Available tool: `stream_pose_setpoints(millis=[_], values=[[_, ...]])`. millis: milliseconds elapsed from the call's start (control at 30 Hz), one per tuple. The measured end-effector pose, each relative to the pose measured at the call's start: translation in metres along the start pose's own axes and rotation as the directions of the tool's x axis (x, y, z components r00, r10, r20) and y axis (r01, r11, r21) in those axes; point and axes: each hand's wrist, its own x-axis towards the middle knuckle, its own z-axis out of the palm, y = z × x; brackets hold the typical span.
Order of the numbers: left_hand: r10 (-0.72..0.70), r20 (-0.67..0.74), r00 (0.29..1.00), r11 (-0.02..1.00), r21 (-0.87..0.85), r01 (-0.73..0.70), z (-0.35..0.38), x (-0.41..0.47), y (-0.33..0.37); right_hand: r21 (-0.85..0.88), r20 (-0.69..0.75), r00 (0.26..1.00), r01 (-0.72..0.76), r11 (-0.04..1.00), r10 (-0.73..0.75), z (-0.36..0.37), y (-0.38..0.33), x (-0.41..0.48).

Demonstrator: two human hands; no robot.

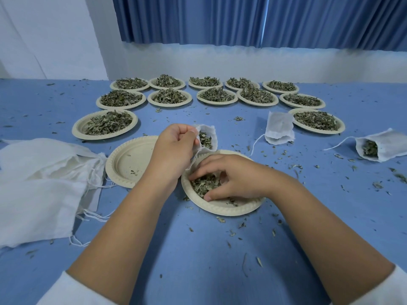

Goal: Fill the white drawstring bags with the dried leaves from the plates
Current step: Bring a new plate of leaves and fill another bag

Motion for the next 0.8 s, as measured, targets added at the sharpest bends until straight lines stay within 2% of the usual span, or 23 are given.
stream_pose_setpoints(millis=[600,700,800], values=[[-0.002,-0.011,1.000,1.000,0.008,0.002,0.000,-0.001,0.001,0.004,-0.101,0.994,-0.053,0.999,0.053,0.007,-0.005,0.002],[0.005,-0.014,1.000,1.000,0.012,-0.005,0.000,0.000,0.000,0.061,-0.104,0.991,-0.079,0.995,0.085,0.005,-0.005,0.000],[0.018,-0.022,1.000,1.000,0.017,-0.018,-0.001,0.001,-0.001,0.207,-0.141,0.982,-0.094,0.974,0.125,-0.004,-0.003,-0.004]])
